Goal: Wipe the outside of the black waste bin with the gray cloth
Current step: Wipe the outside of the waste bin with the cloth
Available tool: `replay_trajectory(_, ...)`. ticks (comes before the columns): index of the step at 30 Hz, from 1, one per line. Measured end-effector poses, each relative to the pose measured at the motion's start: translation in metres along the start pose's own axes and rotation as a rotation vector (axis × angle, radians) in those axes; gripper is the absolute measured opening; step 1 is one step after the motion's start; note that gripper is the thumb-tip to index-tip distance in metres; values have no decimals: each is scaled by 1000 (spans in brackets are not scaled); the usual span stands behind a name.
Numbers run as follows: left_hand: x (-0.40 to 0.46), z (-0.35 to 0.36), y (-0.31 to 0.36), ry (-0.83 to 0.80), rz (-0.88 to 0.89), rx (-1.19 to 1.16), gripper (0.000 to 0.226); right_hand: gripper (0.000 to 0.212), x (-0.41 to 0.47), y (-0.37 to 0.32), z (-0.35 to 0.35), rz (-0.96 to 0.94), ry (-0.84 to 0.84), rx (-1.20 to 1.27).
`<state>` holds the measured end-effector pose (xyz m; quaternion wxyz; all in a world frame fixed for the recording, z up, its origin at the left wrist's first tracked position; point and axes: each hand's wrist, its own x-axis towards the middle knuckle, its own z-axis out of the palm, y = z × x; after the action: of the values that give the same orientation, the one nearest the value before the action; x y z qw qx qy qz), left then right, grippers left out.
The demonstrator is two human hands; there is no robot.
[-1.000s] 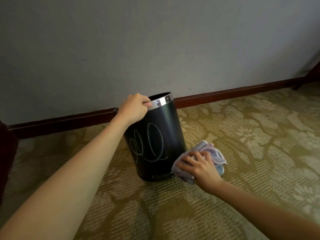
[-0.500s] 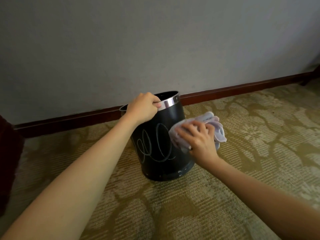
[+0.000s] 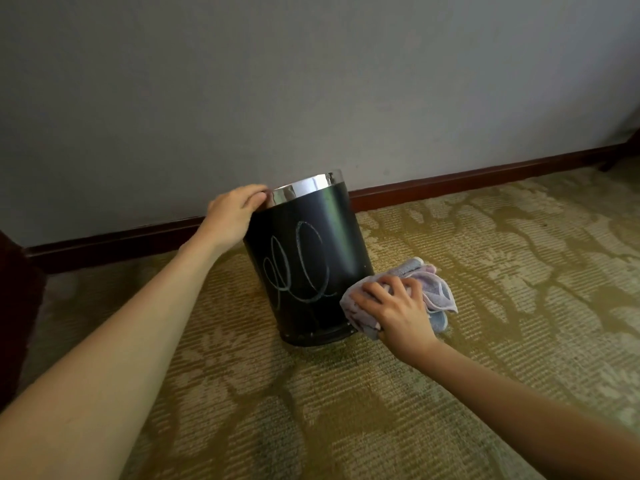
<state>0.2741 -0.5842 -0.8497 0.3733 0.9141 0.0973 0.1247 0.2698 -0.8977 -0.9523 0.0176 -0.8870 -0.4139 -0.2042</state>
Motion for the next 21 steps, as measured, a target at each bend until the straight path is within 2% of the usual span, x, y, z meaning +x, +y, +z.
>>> replay_trajectory(5, -8, -1, -14, 71, -32, -108, 28, 44, 2, -3, 5, 16, -30, 80)
replay_trajectory(9, -9, -2, -14, 131, -46, -166, 25, 41, -6, -2, -4, -4, -38, 56)
replay_trajectory(13, -12, 3, -7, 118, -29, -169, 21, 58, 7, 1, -23, 123, -45, 146)
replay_trajectory(17, -13, 13, 9, 66, 45, -125, 20, 58, 55, 11, -50, 278, 70, 214)
replay_trajectory(21, -10, 25, 27, 74, 96, -73, 20, 55, 92, 27, -70, 303, 234, 245)
